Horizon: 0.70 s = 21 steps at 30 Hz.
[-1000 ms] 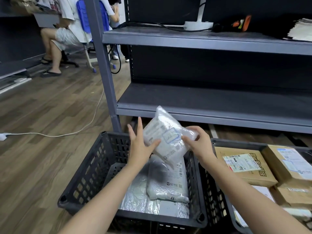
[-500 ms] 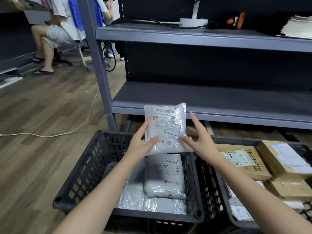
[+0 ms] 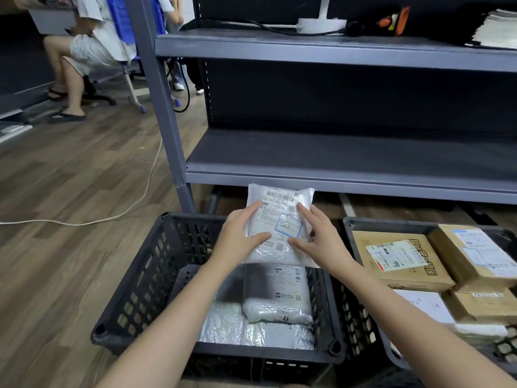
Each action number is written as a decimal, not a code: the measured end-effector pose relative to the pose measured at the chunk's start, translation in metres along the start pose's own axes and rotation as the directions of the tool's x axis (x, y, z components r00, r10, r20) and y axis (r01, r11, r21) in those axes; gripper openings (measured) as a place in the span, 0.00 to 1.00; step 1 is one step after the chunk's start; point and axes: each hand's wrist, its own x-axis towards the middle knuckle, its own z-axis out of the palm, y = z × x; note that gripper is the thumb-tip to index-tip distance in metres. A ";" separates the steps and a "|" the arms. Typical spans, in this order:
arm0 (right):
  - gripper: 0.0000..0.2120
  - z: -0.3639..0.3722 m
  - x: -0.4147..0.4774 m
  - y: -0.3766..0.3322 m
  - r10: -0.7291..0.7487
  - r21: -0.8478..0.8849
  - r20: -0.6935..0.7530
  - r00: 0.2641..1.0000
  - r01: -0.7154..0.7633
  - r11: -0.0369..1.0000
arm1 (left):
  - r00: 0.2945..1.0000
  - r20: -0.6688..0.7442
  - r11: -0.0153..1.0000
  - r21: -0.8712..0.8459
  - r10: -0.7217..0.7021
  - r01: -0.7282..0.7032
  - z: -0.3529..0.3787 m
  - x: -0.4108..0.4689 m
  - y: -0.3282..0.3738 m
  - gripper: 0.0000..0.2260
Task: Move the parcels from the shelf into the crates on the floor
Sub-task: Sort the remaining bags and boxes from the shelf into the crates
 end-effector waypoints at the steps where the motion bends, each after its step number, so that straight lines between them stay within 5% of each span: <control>1: 0.38 0.003 0.001 0.003 0.026 -0.029 0.028 0.999 -0.025 0.999 | 0.999 0.030 0.999 0.034 -0.013 0.012 0.003 0.000 -0.004 0.32; 5: 0.36 0.026 0.000 0.024 0.151 -0.169 0.173 0.973 -0.122 0.978 | 0.966 0.191 0.969 0.207 -0.174 0.134 0.022 0.002 -0.027 0.33; 11: 0.36 0.085 -0.004 0.070 0.394 -0.291 0.368 0.843 -0.298 0.909 | 0.824 0.446 0.878 0.463 -0.350 0.122 0.062 0.004 -0.078 0.36; 21: 0.41 0.105 0.029 0.103 0.499 -0.399 0.309 0.810 -0.366 0.841 | 0.892 0.358 0.861 0.506 -0.275 0.063 0.115 0.038 -0.103 0.33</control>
